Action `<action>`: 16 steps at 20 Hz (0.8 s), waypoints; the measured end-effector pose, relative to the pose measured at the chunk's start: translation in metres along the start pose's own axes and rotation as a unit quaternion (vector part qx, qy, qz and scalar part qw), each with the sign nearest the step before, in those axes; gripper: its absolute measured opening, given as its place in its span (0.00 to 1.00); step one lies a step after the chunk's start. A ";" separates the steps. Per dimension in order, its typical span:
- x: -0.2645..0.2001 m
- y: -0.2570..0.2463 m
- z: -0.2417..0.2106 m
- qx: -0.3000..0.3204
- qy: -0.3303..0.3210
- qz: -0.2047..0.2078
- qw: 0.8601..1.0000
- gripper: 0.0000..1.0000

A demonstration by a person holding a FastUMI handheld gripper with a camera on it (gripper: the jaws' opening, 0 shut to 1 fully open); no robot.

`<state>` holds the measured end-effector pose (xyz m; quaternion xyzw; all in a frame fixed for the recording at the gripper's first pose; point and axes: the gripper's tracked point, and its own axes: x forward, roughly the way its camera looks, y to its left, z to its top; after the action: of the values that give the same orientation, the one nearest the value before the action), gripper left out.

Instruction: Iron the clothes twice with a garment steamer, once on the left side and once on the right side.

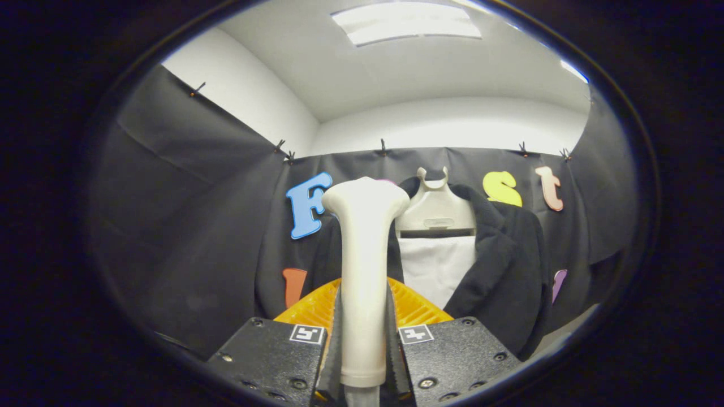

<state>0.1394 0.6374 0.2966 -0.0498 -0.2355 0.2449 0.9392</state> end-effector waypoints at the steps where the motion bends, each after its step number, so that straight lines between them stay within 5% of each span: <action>1: 0.004 0.001 -0.002 -0.002 0.002 0.000 1.000 0.35; 16: -0.038 0.017 -0.085 -0.038 0.090 0.005 0.995 0.35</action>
<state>0.1425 0.6361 0.2015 -0.1085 -0.1593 0.2352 0.9527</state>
